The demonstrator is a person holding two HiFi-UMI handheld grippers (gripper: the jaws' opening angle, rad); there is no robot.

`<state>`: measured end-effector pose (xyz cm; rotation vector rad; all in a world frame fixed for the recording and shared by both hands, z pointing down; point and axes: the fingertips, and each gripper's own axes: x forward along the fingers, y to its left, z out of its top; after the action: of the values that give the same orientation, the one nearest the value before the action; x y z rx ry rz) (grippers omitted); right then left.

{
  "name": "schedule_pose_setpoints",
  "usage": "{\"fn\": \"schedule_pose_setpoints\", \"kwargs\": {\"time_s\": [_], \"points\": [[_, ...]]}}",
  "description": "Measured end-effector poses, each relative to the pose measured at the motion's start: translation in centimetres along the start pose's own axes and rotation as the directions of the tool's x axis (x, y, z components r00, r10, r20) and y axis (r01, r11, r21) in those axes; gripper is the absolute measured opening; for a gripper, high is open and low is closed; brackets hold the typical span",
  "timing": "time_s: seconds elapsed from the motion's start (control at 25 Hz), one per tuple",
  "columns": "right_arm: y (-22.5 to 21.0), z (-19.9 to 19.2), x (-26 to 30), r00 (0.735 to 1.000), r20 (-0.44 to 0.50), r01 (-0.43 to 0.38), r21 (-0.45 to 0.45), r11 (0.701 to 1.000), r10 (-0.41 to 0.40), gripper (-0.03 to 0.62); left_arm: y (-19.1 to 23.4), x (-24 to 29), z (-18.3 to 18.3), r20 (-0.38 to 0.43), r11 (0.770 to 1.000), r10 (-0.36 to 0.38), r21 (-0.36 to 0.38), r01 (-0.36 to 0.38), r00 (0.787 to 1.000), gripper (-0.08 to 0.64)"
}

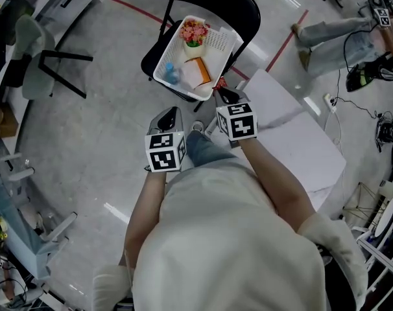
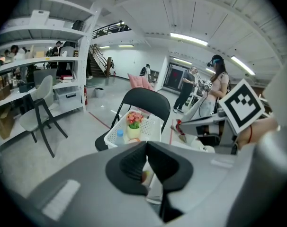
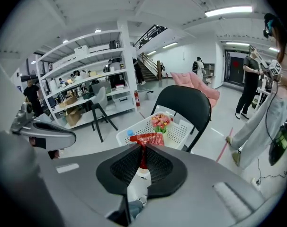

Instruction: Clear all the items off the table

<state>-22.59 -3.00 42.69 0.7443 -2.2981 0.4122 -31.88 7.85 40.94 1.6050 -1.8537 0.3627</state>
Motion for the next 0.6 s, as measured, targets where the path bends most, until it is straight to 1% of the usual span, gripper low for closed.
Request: {"fn": "schedule_pose_setpoints", "kwargs": {"time_s": [0.24,0.6], "points": [[-1.5,1.8,2.9,1.000,-0.024,0.001,0.011,1.000,0.000,0.028,1.2,2.6,2.2,-0.014,1.000,-0.002,-0.011,0.002,1.000,0.009],[-3.9,3.1,7.4,0.996,-0.085,-0.016,0.027,0.999,0.018,0.029,2.0,6.4,4.0,-0.048,1.000,0.000,-0.020,-0.001,0.999,0.009]]}}
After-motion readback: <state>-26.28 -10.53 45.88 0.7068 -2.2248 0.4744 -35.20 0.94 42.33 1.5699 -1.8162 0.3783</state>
